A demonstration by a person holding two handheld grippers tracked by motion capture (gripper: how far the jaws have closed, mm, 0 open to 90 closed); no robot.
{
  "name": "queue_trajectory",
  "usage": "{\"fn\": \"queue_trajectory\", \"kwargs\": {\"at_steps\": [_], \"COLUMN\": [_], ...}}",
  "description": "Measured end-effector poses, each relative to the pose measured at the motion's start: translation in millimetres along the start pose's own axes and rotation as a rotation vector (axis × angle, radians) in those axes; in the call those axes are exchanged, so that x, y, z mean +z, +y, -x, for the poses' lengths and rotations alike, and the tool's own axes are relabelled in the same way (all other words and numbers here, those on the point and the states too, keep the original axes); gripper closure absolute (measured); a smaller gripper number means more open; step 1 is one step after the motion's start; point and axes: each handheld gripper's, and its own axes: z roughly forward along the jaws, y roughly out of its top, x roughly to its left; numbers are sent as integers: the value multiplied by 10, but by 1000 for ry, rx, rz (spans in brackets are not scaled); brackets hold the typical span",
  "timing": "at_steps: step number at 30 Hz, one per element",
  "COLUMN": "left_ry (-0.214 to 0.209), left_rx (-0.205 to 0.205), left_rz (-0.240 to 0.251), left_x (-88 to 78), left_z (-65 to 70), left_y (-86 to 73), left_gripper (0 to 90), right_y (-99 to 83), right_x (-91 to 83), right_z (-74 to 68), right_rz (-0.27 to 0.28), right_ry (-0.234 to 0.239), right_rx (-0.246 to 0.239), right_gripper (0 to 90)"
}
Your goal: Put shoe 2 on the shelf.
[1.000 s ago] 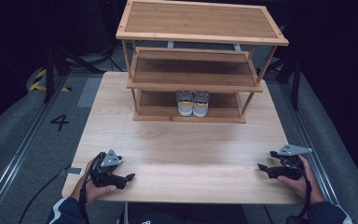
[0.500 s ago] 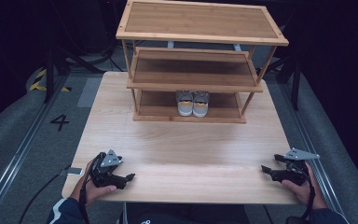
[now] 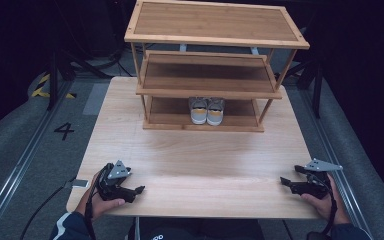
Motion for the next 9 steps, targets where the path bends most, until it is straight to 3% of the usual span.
{"fn": "queue_trajectory", "kwargs": {"at_steps": [9], "left_ry": [-2], "left_rx": [-2], "left_rz": [0], "left_x": [1], "left_z": [1], "left_y": [0], "left_gripper": [152], "right_y": [-1], "right_x": [1], "right_z": [8], "right_rz": [3], "right_ry": [-4], "right_rx": [5], "right_gripper": [198]}}
